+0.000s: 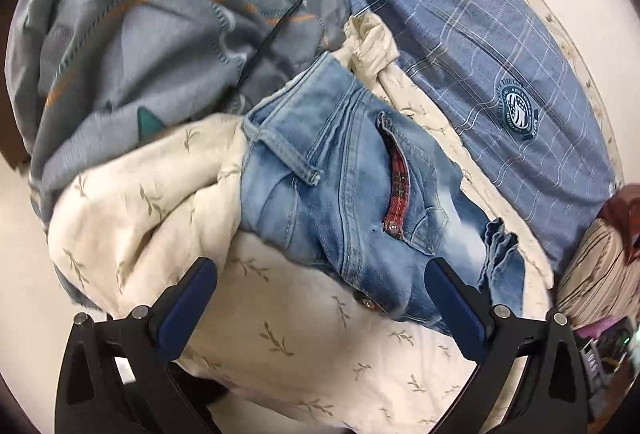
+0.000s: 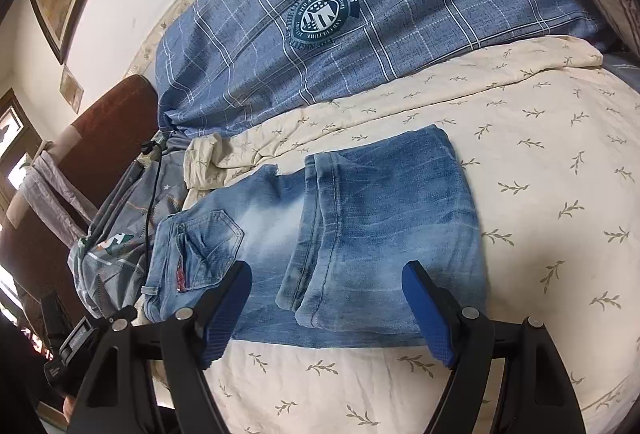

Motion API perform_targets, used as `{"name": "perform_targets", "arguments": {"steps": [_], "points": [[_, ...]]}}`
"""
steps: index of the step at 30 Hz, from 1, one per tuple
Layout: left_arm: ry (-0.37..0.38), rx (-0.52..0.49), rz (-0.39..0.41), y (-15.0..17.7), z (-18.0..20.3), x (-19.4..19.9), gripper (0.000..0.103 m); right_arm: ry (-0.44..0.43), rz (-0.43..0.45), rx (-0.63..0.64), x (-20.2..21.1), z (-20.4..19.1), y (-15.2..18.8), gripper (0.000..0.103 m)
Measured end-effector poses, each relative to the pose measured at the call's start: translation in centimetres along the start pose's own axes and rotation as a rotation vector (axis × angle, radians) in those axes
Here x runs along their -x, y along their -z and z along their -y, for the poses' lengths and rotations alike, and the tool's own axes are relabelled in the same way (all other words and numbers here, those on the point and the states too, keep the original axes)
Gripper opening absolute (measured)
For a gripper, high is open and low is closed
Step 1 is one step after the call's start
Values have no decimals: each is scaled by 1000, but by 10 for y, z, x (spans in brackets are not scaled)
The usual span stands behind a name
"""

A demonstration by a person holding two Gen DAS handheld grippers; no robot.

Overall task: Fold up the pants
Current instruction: 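Grasp the jeans waistband with the left tool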

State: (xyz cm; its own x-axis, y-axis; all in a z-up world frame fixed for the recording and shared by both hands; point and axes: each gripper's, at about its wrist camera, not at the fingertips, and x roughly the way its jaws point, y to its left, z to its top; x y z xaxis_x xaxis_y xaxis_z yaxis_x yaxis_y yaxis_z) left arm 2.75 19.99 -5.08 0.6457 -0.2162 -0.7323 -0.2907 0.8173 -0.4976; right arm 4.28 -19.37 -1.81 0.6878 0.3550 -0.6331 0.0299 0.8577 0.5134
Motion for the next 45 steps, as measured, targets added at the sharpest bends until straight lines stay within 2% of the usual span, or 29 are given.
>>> {"name": "perform_targets", "arguments": {"steps": [4,7,11,16,20,28,33,37,40,43,45], "points": [[18,101,-81,-7,-6,-11,103,-12,7,-10,3,2,-2,80],[30,134,-99,-10,-7,-20,102,-16,16,-14,6,4,-3,80],[85,163,-155,-11,-6,-38,88,-13,20,-24,10,9,-4,80],[107,186,-151,-11,-9,-46,87,-13,28,-38,15,17,-5,80],[112,208,-129,-18,-12,-49,80,-19,21,-53,15,22,-6,80],[107,201,-92,-18,-5,-53,79,-9,14,-37,12,20,-5,80],[83,127,-33,-17,9,-44,68,1,8,-29,9,19,-5,80],[59,16,8,-22,30,-39,68,3,-3,-29,6,20,-4,80],[13,-2,-16,-26,36,-49,68,4,-3,-32,5,21,-4,80],[-17,55,-78,-23,25,-62,73,8,-3,-33,5,21,-4,80],[-5,89,-111,-19,17,-66,74,8,-4,-37,6,23,-4,80]]}}
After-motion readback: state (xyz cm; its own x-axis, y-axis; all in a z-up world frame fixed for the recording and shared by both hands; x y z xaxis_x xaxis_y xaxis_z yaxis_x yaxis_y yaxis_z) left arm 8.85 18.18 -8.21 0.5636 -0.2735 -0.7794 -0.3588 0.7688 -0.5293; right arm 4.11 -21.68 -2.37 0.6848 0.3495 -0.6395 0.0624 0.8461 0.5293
